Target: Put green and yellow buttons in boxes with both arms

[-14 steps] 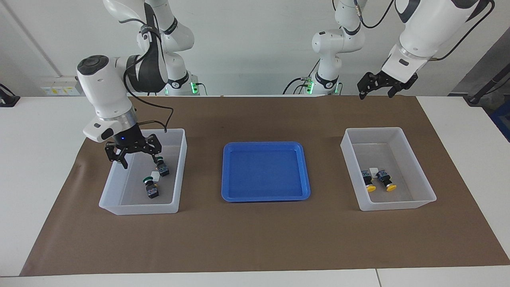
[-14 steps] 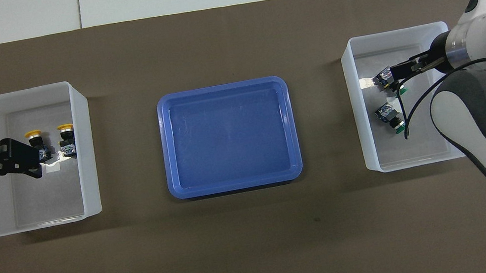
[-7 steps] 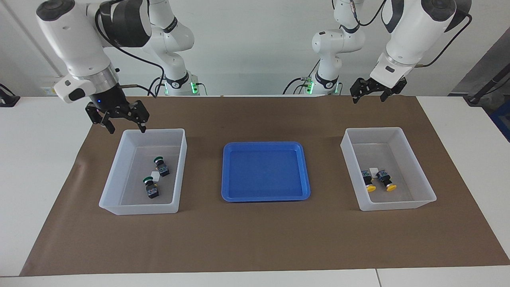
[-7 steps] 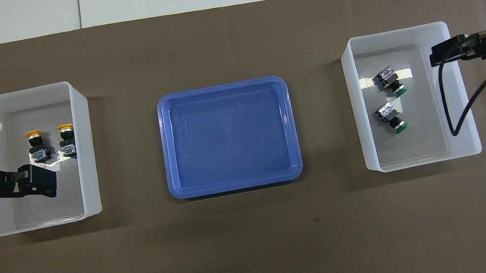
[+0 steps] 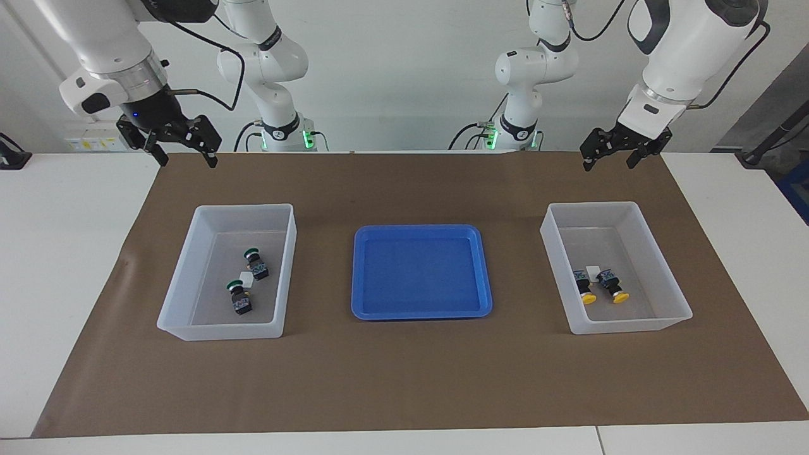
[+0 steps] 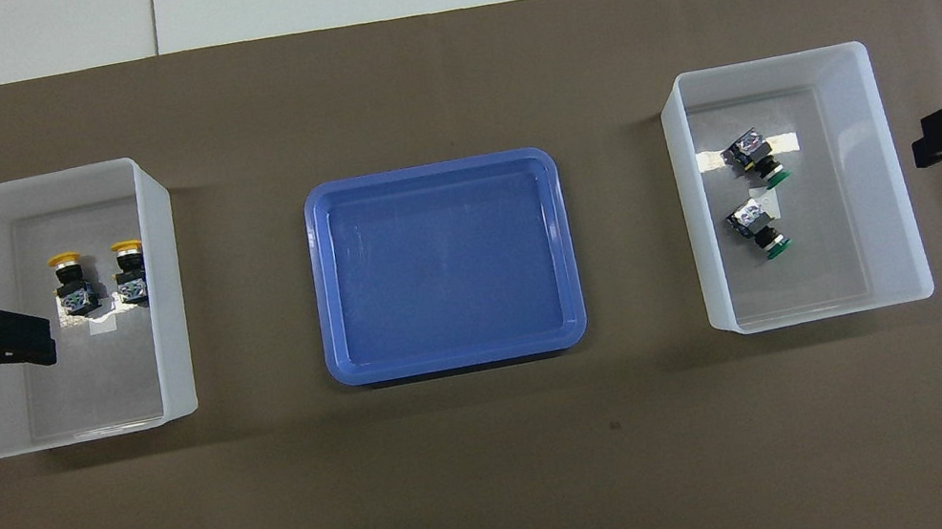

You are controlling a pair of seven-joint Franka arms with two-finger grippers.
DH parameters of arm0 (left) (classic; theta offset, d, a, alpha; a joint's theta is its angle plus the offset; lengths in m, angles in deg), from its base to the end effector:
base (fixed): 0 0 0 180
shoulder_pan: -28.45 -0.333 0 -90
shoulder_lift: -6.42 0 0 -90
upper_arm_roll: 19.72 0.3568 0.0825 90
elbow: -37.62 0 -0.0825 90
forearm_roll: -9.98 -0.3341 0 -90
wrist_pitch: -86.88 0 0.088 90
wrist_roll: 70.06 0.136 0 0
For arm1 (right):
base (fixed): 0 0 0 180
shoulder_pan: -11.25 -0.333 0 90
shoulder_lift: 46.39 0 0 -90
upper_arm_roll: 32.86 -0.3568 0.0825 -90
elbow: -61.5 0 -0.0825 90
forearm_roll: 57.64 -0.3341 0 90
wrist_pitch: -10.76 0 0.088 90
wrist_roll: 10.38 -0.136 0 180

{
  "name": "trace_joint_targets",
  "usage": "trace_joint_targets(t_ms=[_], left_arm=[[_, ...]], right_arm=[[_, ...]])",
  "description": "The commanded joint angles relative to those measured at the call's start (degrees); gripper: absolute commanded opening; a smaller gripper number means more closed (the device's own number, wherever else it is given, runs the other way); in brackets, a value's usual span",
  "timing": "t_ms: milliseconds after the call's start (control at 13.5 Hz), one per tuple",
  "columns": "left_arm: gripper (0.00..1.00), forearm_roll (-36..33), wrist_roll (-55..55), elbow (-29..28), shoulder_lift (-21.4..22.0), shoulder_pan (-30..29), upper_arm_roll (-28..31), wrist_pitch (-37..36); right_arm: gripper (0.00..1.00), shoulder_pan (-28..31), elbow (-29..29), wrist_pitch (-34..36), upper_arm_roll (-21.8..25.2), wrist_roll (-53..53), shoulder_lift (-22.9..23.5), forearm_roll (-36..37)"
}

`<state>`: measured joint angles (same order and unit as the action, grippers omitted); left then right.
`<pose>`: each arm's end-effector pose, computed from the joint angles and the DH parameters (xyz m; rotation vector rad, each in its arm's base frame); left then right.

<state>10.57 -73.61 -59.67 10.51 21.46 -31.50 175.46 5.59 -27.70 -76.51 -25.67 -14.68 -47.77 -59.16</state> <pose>0.4701 -0.0447 0.6151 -3.1286 0.0319 0.1277 0.4913 -0.0103 0.6500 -3.1083 0.1564 0.0163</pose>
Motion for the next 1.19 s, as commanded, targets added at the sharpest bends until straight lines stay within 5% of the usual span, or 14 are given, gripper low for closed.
trace_joint_targets(t_ms=[0,222,1111], left_arm=[[1.0,1.9,0.1,4.3,-4.2,0.5,-0.5,0.0],[1.0,1.6,0.0,12.1,-10.7,4.1,-0.4,-3.8],[1.0,-0.5,0.6,10.7,-8.5,3.7,0.1,-2.2]], right_arm=[[1.0,0.1,-0.9,0.4,-0.7,-1.1,-0.7,0.7],[1.0,-0.1,-1.3,0.9,-1.0,-0.6,-1.1,1.9],[1.0,0.3,-1.3,0.3,-1.8,3.3,-1.5,4.6]])
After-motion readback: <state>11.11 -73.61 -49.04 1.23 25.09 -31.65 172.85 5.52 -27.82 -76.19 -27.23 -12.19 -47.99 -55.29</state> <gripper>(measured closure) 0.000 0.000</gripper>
